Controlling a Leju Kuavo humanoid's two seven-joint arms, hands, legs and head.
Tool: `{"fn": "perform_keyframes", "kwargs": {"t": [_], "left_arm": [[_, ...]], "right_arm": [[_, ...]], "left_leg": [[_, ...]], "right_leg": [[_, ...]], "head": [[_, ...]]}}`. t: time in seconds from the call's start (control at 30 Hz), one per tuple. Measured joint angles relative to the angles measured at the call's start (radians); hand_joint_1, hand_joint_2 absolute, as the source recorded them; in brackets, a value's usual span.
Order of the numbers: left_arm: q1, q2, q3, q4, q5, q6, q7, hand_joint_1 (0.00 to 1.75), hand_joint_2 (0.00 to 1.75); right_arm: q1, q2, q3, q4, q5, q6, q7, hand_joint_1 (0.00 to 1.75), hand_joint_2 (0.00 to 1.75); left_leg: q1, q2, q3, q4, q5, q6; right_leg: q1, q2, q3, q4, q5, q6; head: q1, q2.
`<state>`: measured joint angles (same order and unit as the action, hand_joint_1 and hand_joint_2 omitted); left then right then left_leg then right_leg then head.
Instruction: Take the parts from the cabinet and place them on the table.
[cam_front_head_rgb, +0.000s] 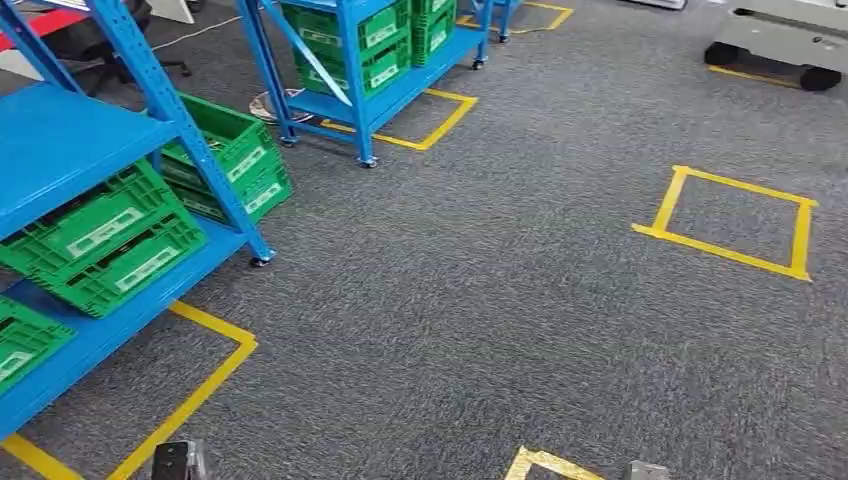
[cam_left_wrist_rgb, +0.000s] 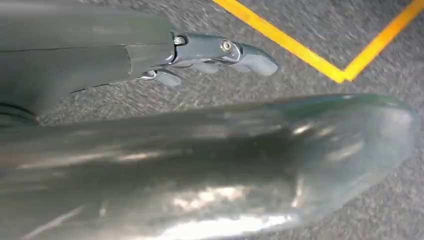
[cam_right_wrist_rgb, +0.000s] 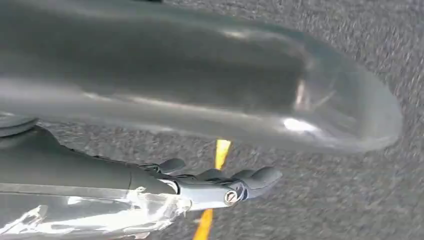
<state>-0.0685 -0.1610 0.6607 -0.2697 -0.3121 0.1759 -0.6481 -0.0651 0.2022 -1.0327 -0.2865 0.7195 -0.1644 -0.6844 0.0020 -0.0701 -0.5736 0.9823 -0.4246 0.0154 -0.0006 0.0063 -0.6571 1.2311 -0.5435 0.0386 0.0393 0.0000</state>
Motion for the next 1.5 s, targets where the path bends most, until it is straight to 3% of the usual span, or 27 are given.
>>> {"fn": "perform_keyframes", "kwargs": {"t": [0.03,0.07,0.1,0.23,0.3,0.37,0.43,0.47,0.53,0.57,0.6,0.63,0.73,0.77,0.8,0.83,0.9,0.93,1.0,1.07,1.1,1.13,1.27,1.33,1.37,1.43,1.5], "left_arm": [[-0.001,-0.001,0.000,0.000,-0.002,0.000,0.000,0.00,0.00],[-0.001,-0.002,0.001,0.000,-0.004,0.000,0.000,0.00,0.00],[-0.003,-0.003,0.002,0.000,-0.005,0.001,0.000,0.00,0.00],[0.006,-0.002,0.008,0.000,-0.011,0.003,-0.001,0.00,0.00],[0.003,-0.003,0.010,0.000,-0.011,0.004,-0.002,0.00,0.00],[-0.005,-0.003,0.013,0.000,-0.013,0.004,-0.002,0.00,0.00],[-0.001,-0.003,0.014,0.000,-0.014,0.004,-0.002,0.00,0.00],[0.002,-0.003,0.015,0.000,-0.014,0.006,-0.002,0.00,0.00],[0.003,-0.002,0.017,0.000,-0.018,0.010,-0.002,0.00,0.00],[0.002,-0.001,0.018,0.000,-0.020,0.012,-0.003,0.00,0.00],[-0.001,-0.003,0.019,0.000,-0.023,0.013,-0.004,0.00,0.00],[-0.005,-0.005,0.022,0.000,-0.024,0.014,-0.005,0.00,0.00],[0.000,-0.004,0.030,0.000,-0.027,0.017,-0.005,0.00,0.00],[0.002,-0.004,0.032,0.000,-0.029,0.018,-0.005,0.00,0.00],[0.002,-0.003,0.033,0.000,-0.029,0.018,-0.006,0.00,0.00],[-0.001,-0.003,0.035,0.000,-0.029,0.018,-0.006,0.00,0.00],[-0.004,-0.004,0.040,0.000,-0.032,0.018,-0.007,0.00,0.00],[-0.002,-0.004,0.041,0.000,-0.034,0.018,-0.007,0.00,0.00],[0.000,-0.004,0.047,0.000,-0.035,0.019,-0.008,0.00,0.00],[-0.001,-0.005,0.049,0.000,-0.037,0.020,-0.008,0.00,0.00],[-0.002,-0.005,0.050,0.000,-0.037,0.020,-0.008,0.00,0.00],[-0.004,-0.005,0.051,0.000,-0.038,0.021,-0.008,0.00,0.00],[0.005,-0.002,0.059,0.000,-0.038,0.021,-0.009,0.00,0.00],[0.003,-0.004,0.063,0.000,-0.039,0.022,-0.009,0.00,0.00],[-0.001,-0.004,0.063,0.000,-0.039,0.021,-0.009,0.00,0.00],[-0.004,-0.004,0.064,0.000,-0.039,0.021,-0.009,0.00,0.00],[0.002,-0.005,0.065,0.000,-0.039,0.021,-0.010,0.00,0.00]], "right_arm": [[-0.001,0.000,0.000,0.000,0.000,0.000,0.000,0.00,0.00],[-0.001,-0.001,0.000,0.000,0.000,0.000,0.000,0.00,0.00],[0.000,-0.002,0.000,0.000,0.001,0.001,0.000,0.00,0.00],[-0.003,-0.001,0.000,0.000,0.003,0.002,0.000,0.00,0.00],[-0.004,-0.002,0.000,0.000,0.004,0.003,0.000,0.00,0.00],[0.001,-0.002,0.000,0.000,0.004,0.003,0.000,0.00,0.00],[0.000,-0.002,0.000,0.000,0.004,0.002,0.000,0.00,0.00],[-0.001,-0.002,0.000,0.000,0.004,0.002,0.000,0.00,0.00],[-0.002,-0.002,0.000,0.000,0.005,-0.001,0.000,0.00,0.00],[-0.003,-0.001,0.000,0.000,0.005,-0.003,0.000,0.00,0.00],[-0.003,-0.002,0.000,0.000,0.005,-0.003,0.000,0.00,0.00],[-0.004,-0.002,0.000,0.000,0.006,-0.005,0.000,0.00,0.00],[-0.005,-0.002,0.000,0.000,0.009,-0.008,0.000,0.00,0.00],[-0.007,-0.002,0.000,0.000,0.010,-0.009,0.000,0.00,0.00],[-0.009,-0.002,0.000,0.000,0.010,-0.009,0.000,0.00,0.00],[-0.009,-0.002,0.000,0.000,0.010,-0.009,0.000,0.00,0.00],[-0.004,-0.002,0.000,0.000,0.010,-0.009,0.000,0.00,0.00],[-0.003,-0.002,0.000,0.000,0.010,-0.009,0.000,0.00,0.00],[-0.002,-0.002,0.000,0.000,0.010,-0.009,0.000,0.00,0.00],[-0.004,-0.002,0.000,0.000,0.010,-0.009,0.000,0.00,0.00],[-0.004,-0.002,0.000,0.000,0.010,-0.009,0.000,0.00,0.00],[-0.004,-0.001,0.001,0.000,0.010,-0.009,0.000,0.00,0.00],[-0.004,-0.001,0.000,0.000,0.011,-0.010,0.000,0.00,0.00],[-0.006,0.000,0.000,0.000,0.011,-0.009,0.000,0.00,0.00],[-0.004,0.000,0.000,0.000,0.011,-0.008,0.000,0.00,0.00],[-0.001,0.000,0.000,0.000,0.011,-0.008,0.000,0.00,0.00],[-0.003,0.000,0.000,0.000,0.011,-0.008,0.000,0.00,0.00]], "left_leg": [[0.000,-0.015,0.003,0.000,0.000,-0.001],[0.002,-0.026,0.003,0.000,-0.001,-0.002],[-0.003,-0.036,0.000,0.004,-0.003,-0.007],[0.007,-0.078,-0.015,-0.002,0.007,-0.033],[0.000,0.022,-0.034,0.045,-0.036,-0.039],[0.002,0.053,-0.113,0.209,-0.117,-0.046],[0.006,0.057,-0.174,0.334,-0.156,-0.053],[0.008,0.058,-0.167,0.322,-0.130,-0.057],[0.010,0.075,-0.087,0.164,-0.036,-0.061],[0.011,0.109,-0.028,0.056,0.008,-0.064],[0.003,0.165,0.000,0.003,0.002,-0.070],[0.004,0.150,-0.001,-0.004,0.003,-0.048],[0.000,0.115,-0.005,-0.002,0.001,-0.029],[0.007,0.102,-0.002,-0.005,0.004,-0.021],[0.008,0.094,-0.002,-0.005,0.003,-0.015],[0.008,0.082,-0.003,-0.005,0.004,-0.009],[0.006,0.054,-0.005,-0.005,0.005,-0.006],[0.006,0.040,-0.004,-0.005,0.005,-0.006],[0.006,0.010,-0.002,-0.004,0.005,-0.006],[0.009,-0.022,0.002,-0.002,0.004,-0.010],[0.010,-0.031,0.000,-0.002,0.004,-0.015],[0.005,-0.048,-0.007,0.007,0.003,-0.023],[0.016,-0.084,-0.021,-0.004,0.019,-0.052],[0.007,0.027,-0.050,0.061,-0.034,-0.057],[0.007,0.048,-0.085,0.136,-0.076,-0.059],[0.008,0.058,-0.155,0.290,-0.137,-0.061],[0.007,0.059,-0.148,0.290,-0.114,-0.060]], "right_leg": [[0.000,0.016,0.039,-0.093,0.053,-0.006],[-0.002,0.065,0.075,-0.181,0.094,-0.009],[-0.006,0.095,0.087,-0.209,0.082,-0.014],[-0.004,0.058,0.103,-0.228,0.086,-0.022],[-0.006,0.031,0.110,-0.240,0.090,-0.034],[-0.003,-0.005,0.110,-0.240,0.087,-0.038],[-0.004,-0.036,0.110,-0.240,0.085,-0.039],[-0.005,-0.049,0.112,-0.240,0.083,-0.037],[-0.009,-0.073,0.120,-0.239,0.078,-0.029],[-0.011,-0.085,0.127,-0.239,0.073,-0.023],[-0.001,-0.093,0.130,-0.237,0.068,-0.015],[0.002,-0.103,0.129,-0.232,0.063,-0.009],[0.000,-0.135,0.145,-0.241,0.060,0.002],[-0.006,-0.118,0.136,-0.237,0.050,0.012],[-0.007,-0.058,0.128,-0.203,0.025,0.014],[-0.008,-0.025,0.095,-0.128,-0.016,0.014],[-0.007,-0.008,0.003,0.062,-0.092,0.015],[-0.007,-0.007,-0.026,0.109,-0.098,0.013],[-0.008,-0.006,-0.015,0.053,-0.038,0.009],[-0.013,0.022,0.069,-0.138,0.065,0.005],[-0.019,0.080,0.095,-0.200,0.075,0.005],[-0.025,0.090,0.106,-0.223,0.067,0.005],[-0.016,0.050,0.106,-0.214,0.073,-0.016],[-0.016,0.023,0.107,-0.221,0.078,-0.030],[-0.013,0.008,0.106,-0.221,0.078,-0.032],[-0.009,-0.029,0.105,-0.221,0.076,-0.035],[-0.007,-0.055,0.105,-0.221,0.075,-0.036]], "head": [[0.000,0.000],[0.000,0.000],[-0.002,0.000],[-0.002,0.000],[-0.008,0.000],[-0.008,0.000],[-0.008,0.000],[-0.007,0.000],[-0.008,0.000],[-0.009,0.000],[-0.011,0.000],[-0.016,0.000],[-0.008,0.000],[-0.008,0.000],[-0.003,0.000],[-0.001,0.000],[0.000,0.000],[-0.001,0.000],[0.000,0.000],[0.000,0.000],[0.001,0.000],[0.000,0.000],[-0.001,0.000],[-0.013,0.000],[-0.016,0.000],[-0.016,0.000],[-0.016,0.000]]}}
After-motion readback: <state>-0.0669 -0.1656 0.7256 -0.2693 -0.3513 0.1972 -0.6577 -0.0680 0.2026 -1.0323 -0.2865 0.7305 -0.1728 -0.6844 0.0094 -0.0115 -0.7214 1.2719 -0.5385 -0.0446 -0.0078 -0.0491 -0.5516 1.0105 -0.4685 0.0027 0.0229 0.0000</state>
